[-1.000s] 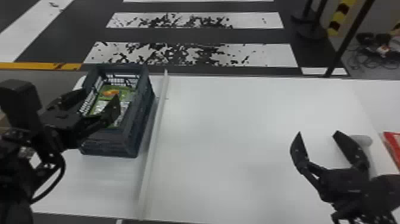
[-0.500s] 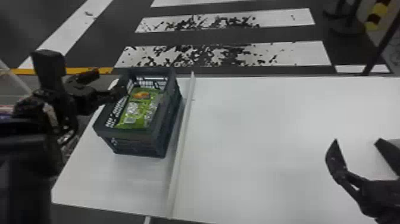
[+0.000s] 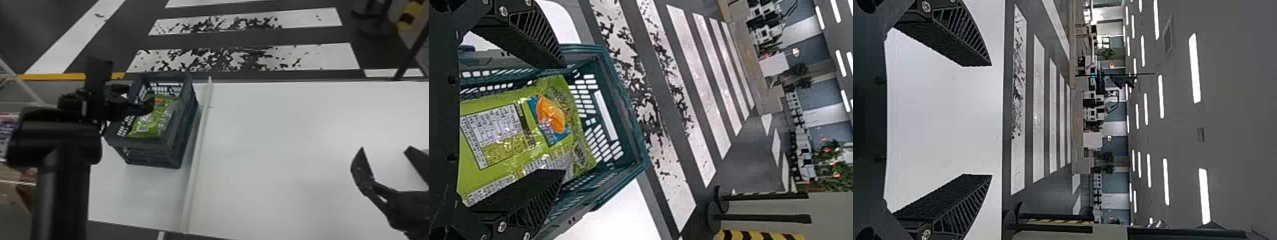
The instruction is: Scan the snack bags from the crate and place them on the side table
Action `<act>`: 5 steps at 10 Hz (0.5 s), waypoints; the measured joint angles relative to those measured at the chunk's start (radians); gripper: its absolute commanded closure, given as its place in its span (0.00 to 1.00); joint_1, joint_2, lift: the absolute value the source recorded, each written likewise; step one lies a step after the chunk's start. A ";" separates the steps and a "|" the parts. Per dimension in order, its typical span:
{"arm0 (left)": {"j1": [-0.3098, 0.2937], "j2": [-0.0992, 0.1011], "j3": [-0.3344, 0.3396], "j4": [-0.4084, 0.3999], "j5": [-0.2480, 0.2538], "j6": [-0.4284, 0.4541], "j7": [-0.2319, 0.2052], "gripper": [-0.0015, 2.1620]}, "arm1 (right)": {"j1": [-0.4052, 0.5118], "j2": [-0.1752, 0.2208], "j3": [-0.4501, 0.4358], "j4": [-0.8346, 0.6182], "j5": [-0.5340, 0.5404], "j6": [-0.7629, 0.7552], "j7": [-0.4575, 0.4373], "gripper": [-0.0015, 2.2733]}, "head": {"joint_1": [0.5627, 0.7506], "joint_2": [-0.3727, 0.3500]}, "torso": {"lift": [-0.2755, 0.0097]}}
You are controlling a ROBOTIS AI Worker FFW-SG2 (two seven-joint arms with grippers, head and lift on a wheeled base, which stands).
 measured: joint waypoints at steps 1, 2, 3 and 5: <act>-0.021 0.000 -0.026 0.047 -0.051 0.000 -0.012 0.06 | -0.002 -0.003 0.000 0.001 0.000 0.001 0.000 0.03 | 0.70 0.77 | 0.64; -0.038 0.000 -0.042 0.091 -0.090 0.000 -0.028 0.06 | -0.004 -0.006 0.000 0.003 -0.001 0.003 0.001 0.03 | 0.70 0.77 | 0.64; -0.054 0.000 -0.055 0.134 -0.117 0.001 -0.047 0.06 | -0.008 -0.010 0.000 0.005 -0.003 0.005 0.001 0.03 | 0.70 0.76 | 0.64; -0.092 0.000 -0.074 0.215 -0.158 0.015 -0.061 0.06 | -0.015 -0.014 0.001 0.008 -0.007 0.010 0.001 0.03 | 0.70 0.76 | 0.64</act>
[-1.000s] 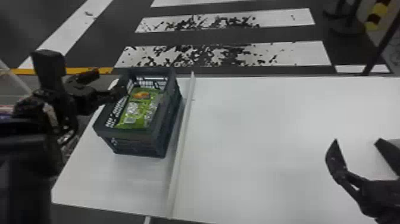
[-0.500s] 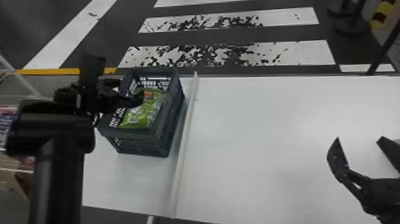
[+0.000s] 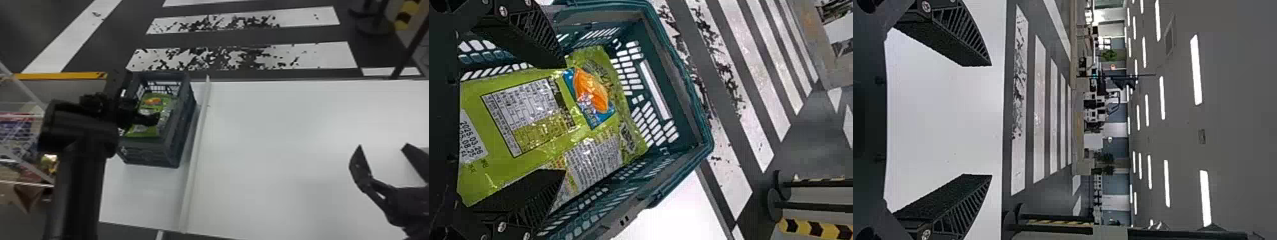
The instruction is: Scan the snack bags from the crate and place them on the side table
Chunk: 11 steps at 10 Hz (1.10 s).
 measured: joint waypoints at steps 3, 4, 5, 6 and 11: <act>-0.078 -0.002 -0.038 0.144 -0.024 0.010 0.001 0.06 | -0.009 -0.005 0.003 0.007 -0.002 0.008 0.003 0.03 | 0.70 0.76 | 0.64; -0.107 -0.005 -0.051 0.194 -0.028 0.012 0.003 0.07 | -0.010 -0.005 0.003 0.007 -0.003 0.009 0.004 0.03 | 0.70 0.76 | 0.64; -0.134 -0.007 -0.065 0.242 -0.029 0.021 0.005 0.16 | -0.011 -0.006 0.003 0.007 -0.004 0.009 0.006 0.03 | 0.70 0.75 | 0.64; -0.160 -0.007 -0.083 0.289 -0.032 0.029 -0.003 0.37 | -0.012 -0.006 0.003 0.009 -0.006 0.009 0.008 0.03 | 0.70 0.74 | 0.64; -0.189 0.001 -0.059 0.337 -0.024 0.035 -0.087 0.99 | -0.019 -0.008 0.004 0.019 -0.017 0.011 0.013 0.04 | 0.70 0.74 | 0.64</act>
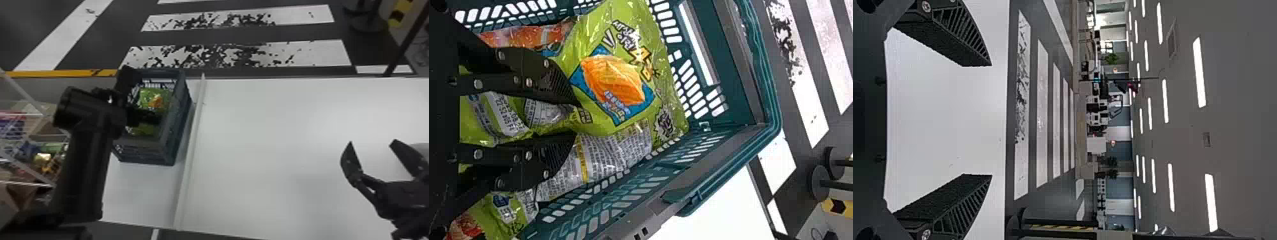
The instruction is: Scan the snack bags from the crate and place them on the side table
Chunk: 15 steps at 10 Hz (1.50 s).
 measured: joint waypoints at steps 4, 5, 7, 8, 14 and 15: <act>0.056 0.004 0.165 -0.151 0.124 0.060 -0.045 0.99 | -0.003 0.000 0.009 0.005 -0.002 -0.002 0.000 0.04 | 0.70 0.79 | 0.64; 0.056 0.013 0.189 -0.158 0.169 0.068 -0.052 0.99 | -0.004 0.000 0.012 0.004 -0.002 -0.002 0.000 0.04 | 0.70 0.80 | 0.64; 0.047 0.023 0.222 -0.157 0.232 0.071 -0.079 0.99 | -0.003 0.001 0.014 -0.001 -0.002 -0.001 -0.001 0.04 | 0.70 0.80 | 0.64; 0.044 0.032 0.233 -0.153 0.268 0.072 -0.091 0.99 | -0.002 0.001 0.014 -0.004 -0.002 0.003 -0.001 0.04 | 0.70 0.80 | 0.64; 0.035 0.050 0.308 -0.151 0.424 0.113 -0.141 0.99 | -0.001 0.001 0.021 -0.006 -0.002 0.010 -0.001 0.04 | 0.70 0.80 | 0.64; 0.034 0.052 0.319 -0.156 0.456 0.134 -0.145 0.99 | -0.002 0.001 0.020 -0.006 -0.002 0.010 -0.001 0.04 | 0.70 0.80 | 0.64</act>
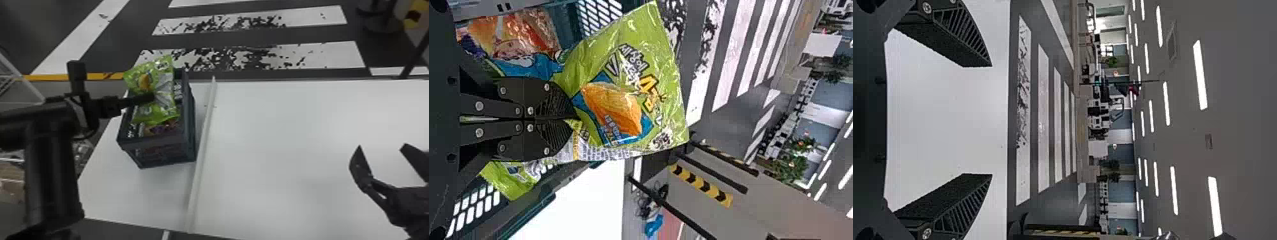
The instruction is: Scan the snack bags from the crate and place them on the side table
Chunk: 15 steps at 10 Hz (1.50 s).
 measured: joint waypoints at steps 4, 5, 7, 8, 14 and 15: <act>0.007 0.005 0.039 -0.086 0.060 0.079 -0.012 0.99 | 0.000 0.000 0.000 0.000 0.000 0.000 0.000 0.04 | 0.70 0.81 | 0.64; 0.018 0.009 0.053 -0.120 0.084 0.102 -0.012 0.99 | 0.000 0.000 0.000 0.000 0.000 0.000 0.000 0.04 | 0.70 0.81 | 0.64; 0.040 0.013 0.068 -0.208 0.127 0.175 -0.010 0.99 | 0.000 0.000 0.000 0.000 0.000 0.000 0.000 0.04 | 0.70 0.81 | 0.64; 0.055 0.010 0.086 -0.256 0.159 0.221 -0.006 0.99 | 0.000 0.000 0.000 0.001 0.000 0.000 -0.001 0.04 | 0.70 0.81 | 0.64; 0.198 -0.184 -0.039 -0.567 0.258 0.369 0.045 0.99 | 0.006 0.002 -0.003 -0.001 -0.001 -0.009 -0.003 0.04 | 0.70 0.55 | 0.64; 0.211 -0.216 -0.092 -0.574 0.250 0.368 0.066 0.99 | 0.009 0.002 -0.004 -0.002 -0.001 -0.013 -0.003 0.04 | 0.70 0.52 | 0.64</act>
